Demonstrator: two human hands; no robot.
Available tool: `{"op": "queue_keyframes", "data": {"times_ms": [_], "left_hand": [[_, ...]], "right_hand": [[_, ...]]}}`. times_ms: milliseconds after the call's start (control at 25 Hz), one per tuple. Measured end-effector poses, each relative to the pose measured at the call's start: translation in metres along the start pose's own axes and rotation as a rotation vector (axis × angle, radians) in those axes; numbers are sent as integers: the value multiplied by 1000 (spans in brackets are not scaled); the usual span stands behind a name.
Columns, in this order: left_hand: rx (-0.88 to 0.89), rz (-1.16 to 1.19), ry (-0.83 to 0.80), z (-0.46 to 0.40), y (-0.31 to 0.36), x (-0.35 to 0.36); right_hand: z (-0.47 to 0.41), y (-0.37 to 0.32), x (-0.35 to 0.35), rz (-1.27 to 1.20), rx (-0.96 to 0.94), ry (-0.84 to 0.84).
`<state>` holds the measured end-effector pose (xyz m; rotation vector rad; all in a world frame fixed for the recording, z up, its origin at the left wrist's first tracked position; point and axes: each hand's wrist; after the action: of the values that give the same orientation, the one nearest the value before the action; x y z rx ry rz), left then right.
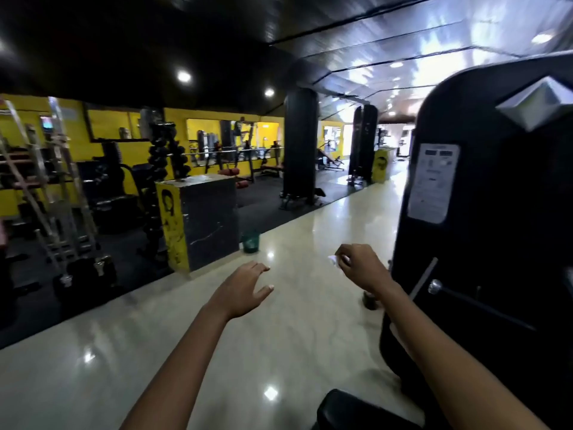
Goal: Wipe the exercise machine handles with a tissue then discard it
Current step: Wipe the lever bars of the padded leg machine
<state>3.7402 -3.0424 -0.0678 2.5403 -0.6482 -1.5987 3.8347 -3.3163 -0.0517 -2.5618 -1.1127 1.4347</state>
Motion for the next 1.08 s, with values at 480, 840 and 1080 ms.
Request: {"op": "queue_keyframes", "data": {"times_ms": [480,840,1080], "left_hand": [[357,257,-221,-125,-41,65],[578,445,-334,-210,20,120],[807,535,-454,-248,58,162]], "right_hand": [[10,32,-14,210,487,103],[11,83,-35,312,670,171],[46,80,-43,479,776,152]]}}
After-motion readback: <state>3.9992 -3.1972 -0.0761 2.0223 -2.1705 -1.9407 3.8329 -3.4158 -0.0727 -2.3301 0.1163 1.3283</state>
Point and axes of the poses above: each hand's wrist, its own z-axis away from the middle knuckle, its own x-axis out of the palm, y = z × x, and after that the axes turned 1 degree about -z, right-handed
